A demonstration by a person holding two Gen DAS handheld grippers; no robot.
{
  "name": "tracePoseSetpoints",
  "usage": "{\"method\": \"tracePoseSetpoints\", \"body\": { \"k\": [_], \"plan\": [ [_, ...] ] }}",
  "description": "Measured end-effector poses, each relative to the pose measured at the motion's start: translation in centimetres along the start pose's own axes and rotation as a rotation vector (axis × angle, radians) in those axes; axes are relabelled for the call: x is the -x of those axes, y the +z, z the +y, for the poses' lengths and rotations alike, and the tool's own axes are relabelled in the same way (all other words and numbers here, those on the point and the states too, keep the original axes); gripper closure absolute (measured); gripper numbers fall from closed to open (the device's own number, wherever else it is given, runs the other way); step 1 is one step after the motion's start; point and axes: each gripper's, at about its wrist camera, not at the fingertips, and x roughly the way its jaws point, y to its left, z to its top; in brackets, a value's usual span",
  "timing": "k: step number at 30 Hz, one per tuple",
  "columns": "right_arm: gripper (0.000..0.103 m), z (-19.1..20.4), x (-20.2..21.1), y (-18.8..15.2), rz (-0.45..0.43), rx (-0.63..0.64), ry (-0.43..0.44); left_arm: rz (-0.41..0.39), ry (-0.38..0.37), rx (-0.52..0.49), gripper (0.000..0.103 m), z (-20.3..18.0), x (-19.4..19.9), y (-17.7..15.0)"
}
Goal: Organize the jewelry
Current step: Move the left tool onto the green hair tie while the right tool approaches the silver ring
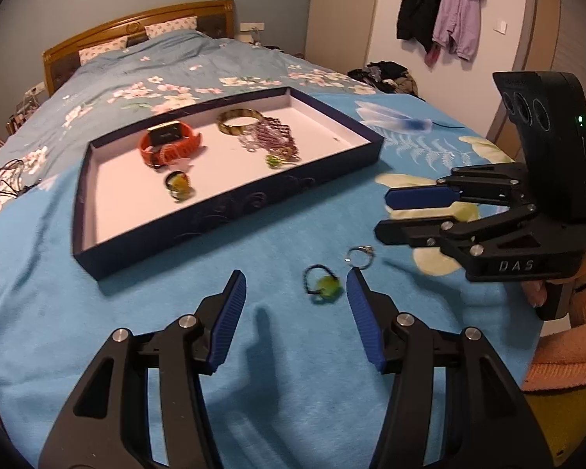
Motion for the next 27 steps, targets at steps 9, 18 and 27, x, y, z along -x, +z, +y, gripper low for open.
{"method": "tracePoseSetpoints", "body": {
  "k": [9, 18, 27],
  "plan": [
    [0.066, 0.6, -0.2, -0.3, 0.017, 0.012, 0.003, 0.054, -0.058, 0.013, 0.065, -1.0, -1.9, 0.2],
    [0.066, 1.1, -0.4, -0.3, 0.024, 0.029, 0.011, 0.076, -0.066, 0.06, 0.081, -0.3, -2.7, 0.3],
    [0.067, 2.4, -1.3, -0.3, 0.065, 0.082, 0.008, 0.06, -0.036, 0.062, 0.082, 0.0, -2.2, 0.3]
  ]
}}
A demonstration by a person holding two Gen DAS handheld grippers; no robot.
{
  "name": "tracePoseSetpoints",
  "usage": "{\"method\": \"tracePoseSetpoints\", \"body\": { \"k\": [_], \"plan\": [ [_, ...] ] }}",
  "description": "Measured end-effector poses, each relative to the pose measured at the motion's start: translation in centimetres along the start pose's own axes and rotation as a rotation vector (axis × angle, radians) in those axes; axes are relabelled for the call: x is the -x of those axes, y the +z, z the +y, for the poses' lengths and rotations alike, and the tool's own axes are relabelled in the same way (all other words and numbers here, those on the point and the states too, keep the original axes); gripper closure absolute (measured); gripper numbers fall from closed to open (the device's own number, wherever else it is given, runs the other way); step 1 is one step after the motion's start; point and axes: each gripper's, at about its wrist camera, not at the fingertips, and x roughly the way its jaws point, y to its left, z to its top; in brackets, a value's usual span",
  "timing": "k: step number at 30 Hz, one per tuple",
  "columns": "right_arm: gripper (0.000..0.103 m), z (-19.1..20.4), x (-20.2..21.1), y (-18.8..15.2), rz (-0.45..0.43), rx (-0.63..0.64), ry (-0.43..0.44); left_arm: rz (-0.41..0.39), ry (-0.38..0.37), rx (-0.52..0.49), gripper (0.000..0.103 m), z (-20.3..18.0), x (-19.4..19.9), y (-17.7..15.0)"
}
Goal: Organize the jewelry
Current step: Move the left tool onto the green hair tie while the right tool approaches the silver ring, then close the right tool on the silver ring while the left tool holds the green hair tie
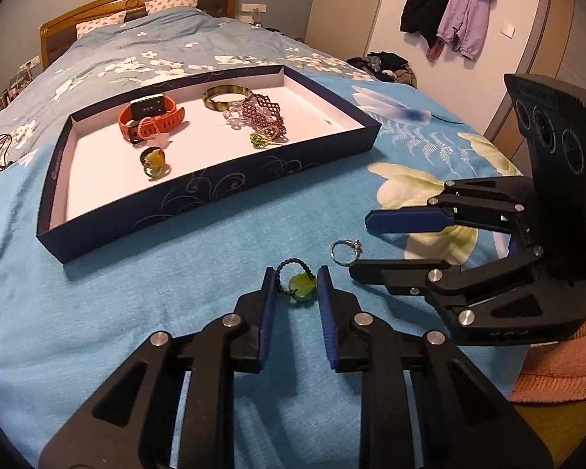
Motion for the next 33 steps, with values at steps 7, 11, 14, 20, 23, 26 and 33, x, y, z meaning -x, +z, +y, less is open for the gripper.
{"method": "tracePoseSetpoints", "body": {
  "k": [7, 11, 14, 20, 23, 26, 33],
  "plan": [
    [0.072, 1.0, -0.4, 0.0, 0.017, 0.042, -0.029, -0.016, 0.009, 0.025, 0.082, 0.9, 0.5, -0.1],
    [0.086, 1.1, -0.5, 0.2, 0.017, 0.044, -0.036, -0.022, 0.01, 0.038, 0.082, 1.3, 0.7, -0.2],
    [0.099, 1.1, -0.5, 0.2, 0.016, 0.047, -0.036, -0.027, 0.01, 0.046, 0.082, 1.5, 0.8, -0.3],
    [0.1, 1.1, -0.4, 0.1, 0.012, 0.044, -0.037, -0.037, 0.01, 0.049, 0.082, 1.5, 1.0, -0.4],
    [0.1, 1.0, -0.4, 0.2, 0.008, 0.04, -0.038, -0.04, 0.012, 0.052, 0.082, 1.6, 1.1, -0.4],
    [0.1, 0.9, -0.1, 0.2, -0.005, 0.035, -0.035, -0.044, 0.014, 0.057, 0.082, 1.8, 1.2, -0.4],
    [0.1, 0.2, 0.9, 0.3, -0.05, 0.005, -0.025, -0.054, 0.022, 0.063, 0.082, 1.9, 1.5, -0.4]
  ]
}}
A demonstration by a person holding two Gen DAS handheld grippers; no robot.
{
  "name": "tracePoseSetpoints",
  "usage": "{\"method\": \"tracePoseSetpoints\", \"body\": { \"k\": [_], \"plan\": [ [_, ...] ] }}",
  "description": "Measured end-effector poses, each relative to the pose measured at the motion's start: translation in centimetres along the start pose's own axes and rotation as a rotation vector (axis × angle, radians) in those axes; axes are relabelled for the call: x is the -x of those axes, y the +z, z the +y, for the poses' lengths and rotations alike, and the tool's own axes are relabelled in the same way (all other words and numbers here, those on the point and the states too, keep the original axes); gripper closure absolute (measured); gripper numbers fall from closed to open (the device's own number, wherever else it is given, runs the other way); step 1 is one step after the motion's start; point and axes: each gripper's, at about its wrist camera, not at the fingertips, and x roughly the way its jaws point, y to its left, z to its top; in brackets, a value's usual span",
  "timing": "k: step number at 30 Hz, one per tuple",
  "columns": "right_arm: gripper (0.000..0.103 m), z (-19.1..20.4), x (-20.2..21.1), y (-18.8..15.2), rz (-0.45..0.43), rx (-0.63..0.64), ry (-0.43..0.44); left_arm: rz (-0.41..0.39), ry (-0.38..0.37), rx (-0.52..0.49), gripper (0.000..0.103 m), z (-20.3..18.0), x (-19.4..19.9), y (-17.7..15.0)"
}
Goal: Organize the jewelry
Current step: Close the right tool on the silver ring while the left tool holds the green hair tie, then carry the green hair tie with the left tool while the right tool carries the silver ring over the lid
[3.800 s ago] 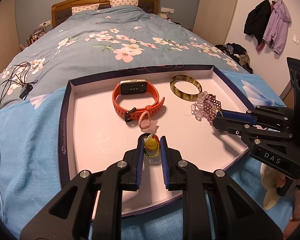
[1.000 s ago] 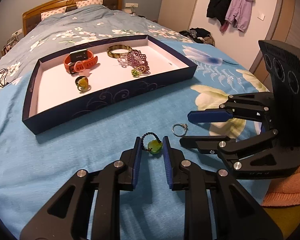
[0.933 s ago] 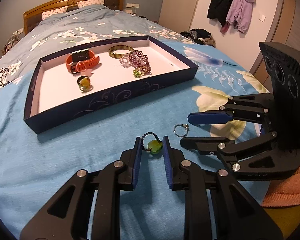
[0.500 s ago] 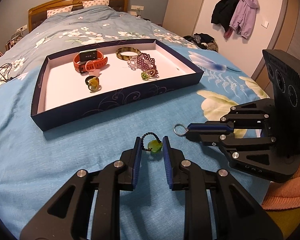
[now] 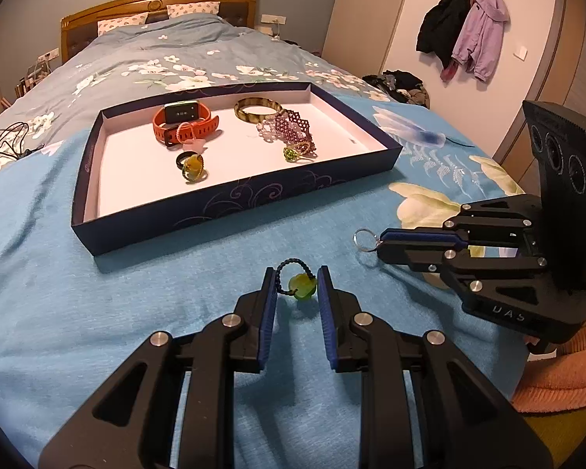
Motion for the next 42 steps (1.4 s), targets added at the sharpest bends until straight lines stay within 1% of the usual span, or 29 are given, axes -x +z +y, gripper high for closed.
{"method": "tracePoseSetpoints", "body": {
  "k": [13, 25, 32, 42],
  "plan": [
    [0.1, -1.0, 1.2, 0.7, -0.064, -0.045, 0.009, -0.032, 0.028, -0.005, 0.082, 0.0, 0.8, 0.6],
    [0.1, -1.9, 1.7, 2.3, -0.116, -0.059, -0.002, -0.08, 0.05, 0.002, 0.082, 0.7, 1.9, 1.9],
    [0.1, -2.3, 1.5, 3.1, -0.128, -0.059, -0.005, -0.105, 0.065, -0.006, 0.082, 0.8, 2.4, 2.8],
    [0.1, -2.8, 1.5, 4.1, -0.147, -0.058, -0.015, -0.121, 0.077, -0.01, 0.082, 0.9, 2.6, 3.9]
  ]
}}
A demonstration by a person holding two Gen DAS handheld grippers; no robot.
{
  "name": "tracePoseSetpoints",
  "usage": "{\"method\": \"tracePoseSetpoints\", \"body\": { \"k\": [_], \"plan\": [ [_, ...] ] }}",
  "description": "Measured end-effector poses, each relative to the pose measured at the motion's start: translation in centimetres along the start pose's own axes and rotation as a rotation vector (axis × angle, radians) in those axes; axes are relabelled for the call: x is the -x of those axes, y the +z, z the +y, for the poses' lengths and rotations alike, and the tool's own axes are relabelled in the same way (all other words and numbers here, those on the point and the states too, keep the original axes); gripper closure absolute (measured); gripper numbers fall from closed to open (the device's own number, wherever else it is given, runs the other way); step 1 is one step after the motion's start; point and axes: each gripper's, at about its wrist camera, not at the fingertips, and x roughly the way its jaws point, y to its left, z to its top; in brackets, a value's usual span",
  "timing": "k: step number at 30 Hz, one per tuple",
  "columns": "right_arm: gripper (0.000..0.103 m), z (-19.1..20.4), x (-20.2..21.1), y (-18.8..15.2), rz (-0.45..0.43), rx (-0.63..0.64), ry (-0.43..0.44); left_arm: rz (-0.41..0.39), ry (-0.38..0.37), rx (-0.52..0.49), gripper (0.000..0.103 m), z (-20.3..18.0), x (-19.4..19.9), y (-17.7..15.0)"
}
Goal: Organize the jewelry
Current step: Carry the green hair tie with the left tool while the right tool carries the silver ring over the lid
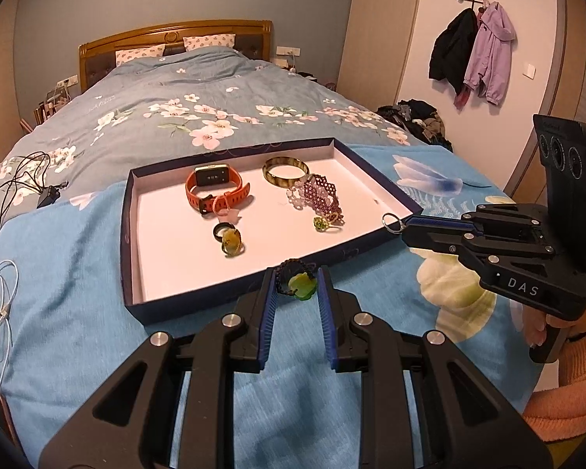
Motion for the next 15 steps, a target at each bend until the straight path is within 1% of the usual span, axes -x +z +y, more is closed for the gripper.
{"method": "tracePoseSetpoints", "body": {
  "k": [15],
  "plan": [
    [0.1, -0.6, -0.5, 1.3, -0.018, 0.001, -0.008, -0.016, 0.013, -0.009, 0.082, 0.3, -0.4, 1.4]
  ]
}}
